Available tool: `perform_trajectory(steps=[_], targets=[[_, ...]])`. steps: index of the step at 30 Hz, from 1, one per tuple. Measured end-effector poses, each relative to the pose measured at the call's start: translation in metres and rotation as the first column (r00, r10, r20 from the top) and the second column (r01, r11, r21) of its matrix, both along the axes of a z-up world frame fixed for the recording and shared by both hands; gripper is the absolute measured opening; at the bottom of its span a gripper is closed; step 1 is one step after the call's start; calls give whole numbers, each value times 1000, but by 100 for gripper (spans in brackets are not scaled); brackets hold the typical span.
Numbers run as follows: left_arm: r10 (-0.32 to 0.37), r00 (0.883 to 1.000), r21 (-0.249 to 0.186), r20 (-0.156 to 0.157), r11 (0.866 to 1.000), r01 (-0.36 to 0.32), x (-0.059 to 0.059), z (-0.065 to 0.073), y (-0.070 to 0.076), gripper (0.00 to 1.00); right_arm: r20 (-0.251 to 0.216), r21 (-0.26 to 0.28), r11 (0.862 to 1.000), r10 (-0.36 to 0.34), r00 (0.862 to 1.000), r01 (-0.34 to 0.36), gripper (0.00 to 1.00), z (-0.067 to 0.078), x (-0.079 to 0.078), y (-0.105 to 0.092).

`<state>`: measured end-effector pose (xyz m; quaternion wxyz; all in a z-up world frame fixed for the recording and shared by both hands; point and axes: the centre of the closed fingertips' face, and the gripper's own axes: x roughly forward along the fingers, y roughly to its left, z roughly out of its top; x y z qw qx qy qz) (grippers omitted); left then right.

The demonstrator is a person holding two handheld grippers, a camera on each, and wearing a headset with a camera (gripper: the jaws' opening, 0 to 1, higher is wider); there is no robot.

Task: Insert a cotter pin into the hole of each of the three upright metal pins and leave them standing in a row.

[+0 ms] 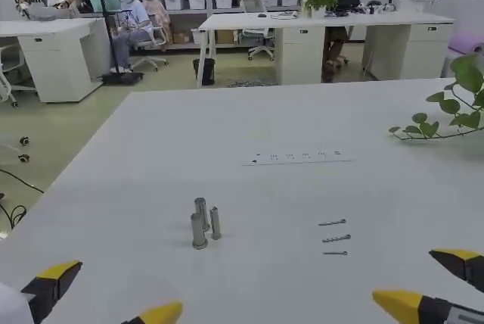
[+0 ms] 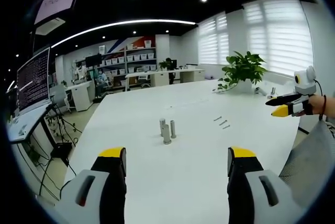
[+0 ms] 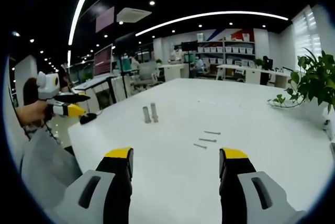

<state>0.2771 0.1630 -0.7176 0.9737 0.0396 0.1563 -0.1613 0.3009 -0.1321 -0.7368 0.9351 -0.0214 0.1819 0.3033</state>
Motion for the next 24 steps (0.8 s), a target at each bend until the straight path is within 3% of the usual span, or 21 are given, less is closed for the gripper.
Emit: perform_trajectory(steps=[8, 18, 24], targets=[[-2, 1000, 1, 0, 1000, 2, 0, 0, 0, 84, -1, -20, 1000, 8, 1000, -8, 69, -1, 1, 0], [-6, 1000, 2, 0, 1000, 6, 2, 0, -2, 91, -13, -6, 1000, 5, 1000, -5, 69, -3, 2, -1], [-12, 1000, -11, 5, 1000, 12, 3, 1, -4, 94, -10, -22, 1000, 2, 1000, -3, 74, -4, 3, -1]])
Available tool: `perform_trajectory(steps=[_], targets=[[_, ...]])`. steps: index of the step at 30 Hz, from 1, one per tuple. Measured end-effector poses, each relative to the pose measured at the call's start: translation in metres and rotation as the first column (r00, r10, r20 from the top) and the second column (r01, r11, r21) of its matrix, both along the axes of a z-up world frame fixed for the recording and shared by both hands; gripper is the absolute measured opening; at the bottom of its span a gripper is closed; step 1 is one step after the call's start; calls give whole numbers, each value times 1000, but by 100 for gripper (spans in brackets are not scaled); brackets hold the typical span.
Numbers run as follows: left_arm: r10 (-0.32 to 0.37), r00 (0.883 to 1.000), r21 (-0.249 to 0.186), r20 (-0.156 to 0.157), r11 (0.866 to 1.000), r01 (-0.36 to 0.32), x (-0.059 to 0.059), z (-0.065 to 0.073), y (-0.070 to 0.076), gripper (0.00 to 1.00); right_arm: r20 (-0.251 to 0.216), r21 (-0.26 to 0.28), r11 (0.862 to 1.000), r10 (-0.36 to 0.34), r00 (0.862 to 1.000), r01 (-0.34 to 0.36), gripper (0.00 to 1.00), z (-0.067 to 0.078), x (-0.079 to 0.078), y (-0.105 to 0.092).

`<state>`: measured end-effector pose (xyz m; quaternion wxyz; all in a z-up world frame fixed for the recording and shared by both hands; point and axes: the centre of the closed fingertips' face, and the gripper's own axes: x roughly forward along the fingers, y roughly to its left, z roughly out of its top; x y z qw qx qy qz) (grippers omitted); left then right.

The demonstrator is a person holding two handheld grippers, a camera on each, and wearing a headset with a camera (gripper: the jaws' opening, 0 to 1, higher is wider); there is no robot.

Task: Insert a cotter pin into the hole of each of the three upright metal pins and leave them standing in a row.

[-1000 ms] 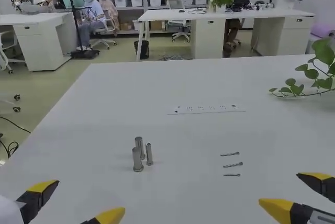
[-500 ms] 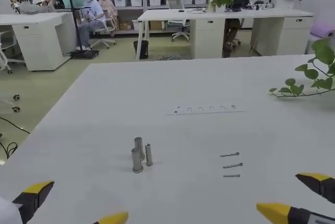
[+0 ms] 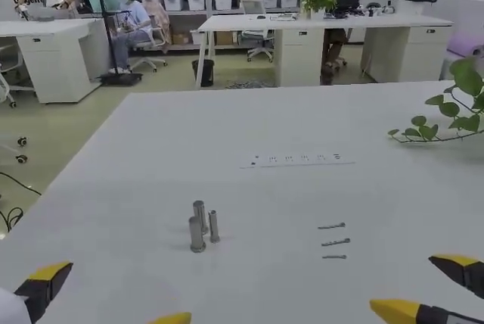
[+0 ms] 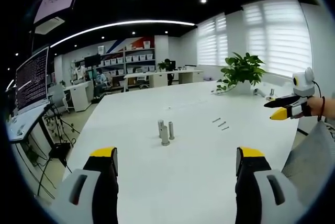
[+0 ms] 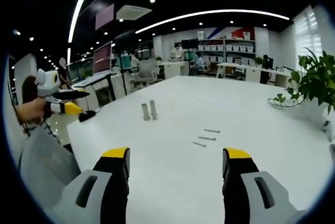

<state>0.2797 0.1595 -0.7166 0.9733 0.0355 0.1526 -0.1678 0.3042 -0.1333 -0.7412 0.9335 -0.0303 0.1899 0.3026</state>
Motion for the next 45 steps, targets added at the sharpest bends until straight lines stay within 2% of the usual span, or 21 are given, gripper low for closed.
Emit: perform_trajectory(steps=[12, 16, 21, 28, 35, 45], targets=[[-3, 1000, 14, -10, 1000, 3, -1, -3, -1, 99, 10, -22, 1000, 20, 1000, -20, 86, -2, 1, 5], [-6, 1000, 8, -19, 1000, 7, -1, -6, -3, 99, 6, -56, 998, 17, 1000, -17, 90, -5, 2, 3], [-8, 1000, 7, -16, 1000, 8, -2, -6, -4, 99, 6, -43, 999, 3, 1000, -3, 95, -5, 3, 3], [-7, 1000, 4, -10, 1000, 7, 0, -5, -3, 99, 10, -15, 1000, -8, 1000, 8, 95, -3, 8, 3], [-8, 1000, 3, -5, 1000, 8, 2, -5, -4, 98, 19, 14, 1000, 1, 1000, -2, 87, 0, 19, 12], [-20, 1000, -5, -3, 1000, 20, 3, -7, -9, 96, 31, 36, 997, 61, 998, -62, 78, -2, 40, 38]])
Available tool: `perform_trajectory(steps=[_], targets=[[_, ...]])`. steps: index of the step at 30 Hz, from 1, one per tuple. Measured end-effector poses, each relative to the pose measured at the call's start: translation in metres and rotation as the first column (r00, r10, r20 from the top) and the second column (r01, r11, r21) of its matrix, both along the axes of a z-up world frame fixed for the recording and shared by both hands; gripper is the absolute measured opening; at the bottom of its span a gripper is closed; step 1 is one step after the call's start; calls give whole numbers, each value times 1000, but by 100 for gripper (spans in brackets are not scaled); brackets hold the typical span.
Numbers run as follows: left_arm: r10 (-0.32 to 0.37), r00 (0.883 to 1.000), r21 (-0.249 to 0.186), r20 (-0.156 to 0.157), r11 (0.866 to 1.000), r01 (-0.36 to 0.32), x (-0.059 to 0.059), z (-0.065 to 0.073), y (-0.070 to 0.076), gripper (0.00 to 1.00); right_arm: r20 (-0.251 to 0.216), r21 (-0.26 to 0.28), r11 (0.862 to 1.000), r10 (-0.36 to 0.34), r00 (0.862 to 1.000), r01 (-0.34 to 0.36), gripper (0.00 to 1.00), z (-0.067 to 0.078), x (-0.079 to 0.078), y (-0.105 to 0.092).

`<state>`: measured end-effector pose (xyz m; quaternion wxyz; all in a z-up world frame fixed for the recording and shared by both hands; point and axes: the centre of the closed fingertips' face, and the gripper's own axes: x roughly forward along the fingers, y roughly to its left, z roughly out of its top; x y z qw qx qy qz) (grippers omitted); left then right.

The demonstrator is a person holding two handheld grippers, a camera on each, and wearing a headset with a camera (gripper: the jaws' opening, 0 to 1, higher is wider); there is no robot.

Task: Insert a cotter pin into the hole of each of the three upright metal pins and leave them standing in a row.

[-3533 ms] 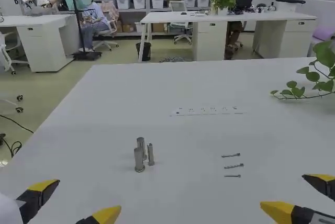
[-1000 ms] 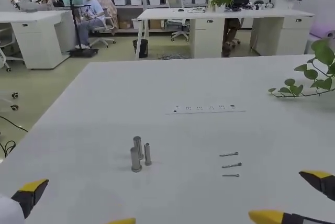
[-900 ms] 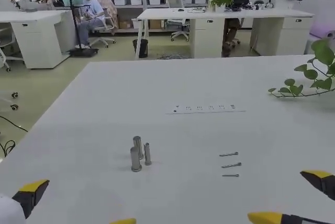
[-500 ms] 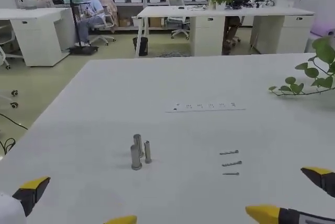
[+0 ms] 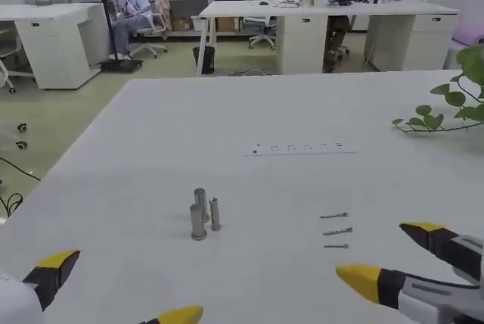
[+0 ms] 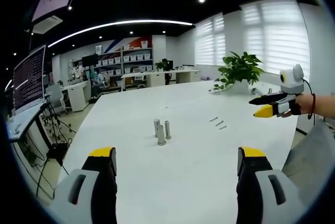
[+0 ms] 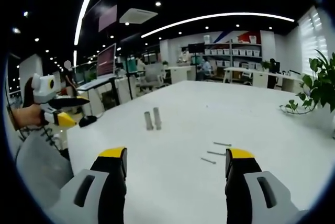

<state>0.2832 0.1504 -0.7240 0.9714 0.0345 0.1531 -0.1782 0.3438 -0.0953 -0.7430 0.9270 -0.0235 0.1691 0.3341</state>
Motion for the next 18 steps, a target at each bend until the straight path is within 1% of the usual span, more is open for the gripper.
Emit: perform_trajectory(steps=[2, 5, 9, 12, 15, 18], targets=[[-2, 1000, -1, 1, 1000, 2, 1, -1, -1, 96, 10, -6, 1000, 16, 1000, -16, 77, -1, 5, 6], [-5, 1000, -2, 0, 1000, 5, 2, -2, -2, 95, 16, 23, 999, 44, 999, -45, 74, 1, 11, 17], [-9, 1000, -6, -2, 1000, 9, 3, -4, -3, 94, 23, 25, 997, 74, 997, -75, 70, 1, 20, 31], [-13, 1000, -9, -4, 1000, 13, 4, -7, -4, 94, 20, 28, 995, 98, 995, -98, 65, -2, 27, 41], [-17, 1000, -9, -8, 1000, 17, 5, -9, -4, 93, 27, 26, 992, 120, 992, -121, 61, -3, 34, 51], [-19, 1000, -11, -10, 1000, 19, 7, -11, -4, 92, 27, 31, 989, 144, 989, -145, 59, -5, 40, 63]])
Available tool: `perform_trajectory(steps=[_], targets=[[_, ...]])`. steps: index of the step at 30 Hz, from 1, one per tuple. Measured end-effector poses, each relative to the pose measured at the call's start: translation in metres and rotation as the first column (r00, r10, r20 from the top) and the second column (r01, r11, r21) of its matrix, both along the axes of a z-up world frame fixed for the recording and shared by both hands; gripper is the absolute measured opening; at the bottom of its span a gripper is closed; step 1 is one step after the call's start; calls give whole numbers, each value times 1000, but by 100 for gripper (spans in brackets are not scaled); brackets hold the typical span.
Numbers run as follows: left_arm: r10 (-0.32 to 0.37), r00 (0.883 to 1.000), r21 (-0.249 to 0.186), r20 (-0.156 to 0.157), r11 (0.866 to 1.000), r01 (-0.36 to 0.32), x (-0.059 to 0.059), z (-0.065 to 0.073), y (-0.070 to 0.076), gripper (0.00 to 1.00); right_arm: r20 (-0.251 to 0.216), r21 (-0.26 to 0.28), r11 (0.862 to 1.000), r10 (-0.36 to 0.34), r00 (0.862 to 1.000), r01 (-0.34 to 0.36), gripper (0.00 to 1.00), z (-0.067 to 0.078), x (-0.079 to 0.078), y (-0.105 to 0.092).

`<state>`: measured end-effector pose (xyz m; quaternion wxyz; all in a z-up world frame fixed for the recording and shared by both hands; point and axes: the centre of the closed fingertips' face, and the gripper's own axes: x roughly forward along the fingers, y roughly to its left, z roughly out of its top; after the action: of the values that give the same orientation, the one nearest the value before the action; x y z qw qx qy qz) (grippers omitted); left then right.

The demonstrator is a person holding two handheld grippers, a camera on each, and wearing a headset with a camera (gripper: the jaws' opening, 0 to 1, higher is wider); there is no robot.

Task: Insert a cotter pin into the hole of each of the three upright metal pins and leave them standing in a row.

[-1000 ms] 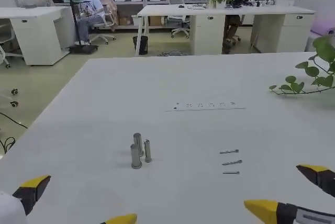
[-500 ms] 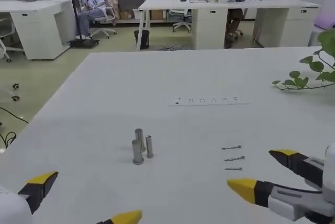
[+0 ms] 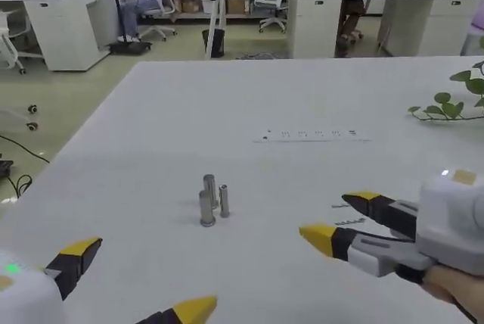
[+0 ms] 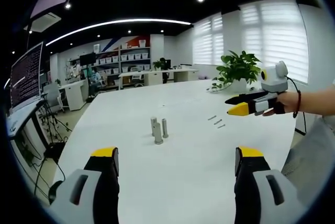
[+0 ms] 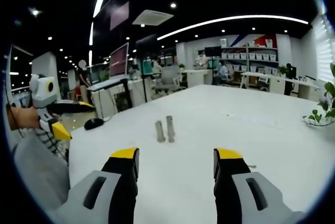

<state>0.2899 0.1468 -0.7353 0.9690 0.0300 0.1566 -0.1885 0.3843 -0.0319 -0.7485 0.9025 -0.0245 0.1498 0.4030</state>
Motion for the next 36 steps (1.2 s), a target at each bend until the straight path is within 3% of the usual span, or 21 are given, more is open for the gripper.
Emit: perform_trajectory(steps=[11, 21, 28, 36], targets=[[-6, 1000, -11, -6, 1000, 6, 8, -7, 1, 90, -3, -3, 997, 74, 997, -74, 51, -12, 27, 37], [-24, 1000, -9, -12, 1000, 24, 13, -13, -2, 89, -43, 35, 992, 119, 992, -117, 43, -26, 47, 66], [-31, 999, -7, -18, 999, 31, 14, -19, -1, 88, -61, 22, 987, 160, 985, -159, 38, -44, 58, 90], [-42, 999, 10, -18, 999, 42, 18, -23, -2, 86, -49, 1, 981, 192, 980, -192, 33, -55, 72, 108]])
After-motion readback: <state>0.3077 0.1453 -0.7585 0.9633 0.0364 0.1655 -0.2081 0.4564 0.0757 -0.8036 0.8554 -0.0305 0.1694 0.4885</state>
